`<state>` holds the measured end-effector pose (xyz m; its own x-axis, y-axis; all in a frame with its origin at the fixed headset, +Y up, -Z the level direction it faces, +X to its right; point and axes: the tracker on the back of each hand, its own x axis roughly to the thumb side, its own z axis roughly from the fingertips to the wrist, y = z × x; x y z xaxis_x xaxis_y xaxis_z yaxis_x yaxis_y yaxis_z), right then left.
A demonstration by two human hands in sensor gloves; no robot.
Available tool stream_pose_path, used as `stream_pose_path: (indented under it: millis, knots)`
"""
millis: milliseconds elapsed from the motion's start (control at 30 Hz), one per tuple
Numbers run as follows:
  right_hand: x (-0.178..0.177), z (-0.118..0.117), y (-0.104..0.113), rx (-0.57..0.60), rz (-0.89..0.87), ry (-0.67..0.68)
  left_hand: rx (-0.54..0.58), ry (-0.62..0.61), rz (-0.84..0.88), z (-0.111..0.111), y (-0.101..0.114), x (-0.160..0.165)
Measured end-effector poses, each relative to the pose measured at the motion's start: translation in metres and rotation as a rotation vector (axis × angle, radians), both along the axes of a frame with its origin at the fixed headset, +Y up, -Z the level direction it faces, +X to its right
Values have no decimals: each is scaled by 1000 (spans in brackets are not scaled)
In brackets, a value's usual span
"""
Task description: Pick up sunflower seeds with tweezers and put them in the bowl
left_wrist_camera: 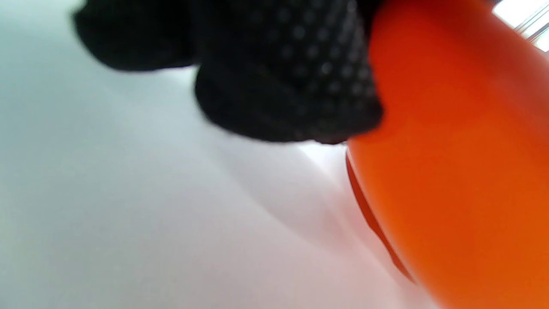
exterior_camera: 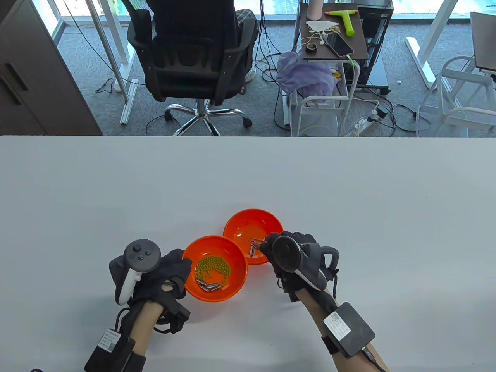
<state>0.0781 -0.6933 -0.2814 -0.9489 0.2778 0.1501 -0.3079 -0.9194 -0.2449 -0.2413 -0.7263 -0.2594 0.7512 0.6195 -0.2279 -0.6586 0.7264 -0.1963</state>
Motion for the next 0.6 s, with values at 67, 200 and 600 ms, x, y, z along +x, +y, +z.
stream_pose_path:
  millis: [67,200,600]
  knots:
    - [-5,4,5,-1,-41,39,1,0,1,0,0,0]
    - [-23,12,10,-17,-58,171,1,-1,2,0,0,0]
    - [-55,27,3,-72,94,404,0,-3,2,0,0,0]
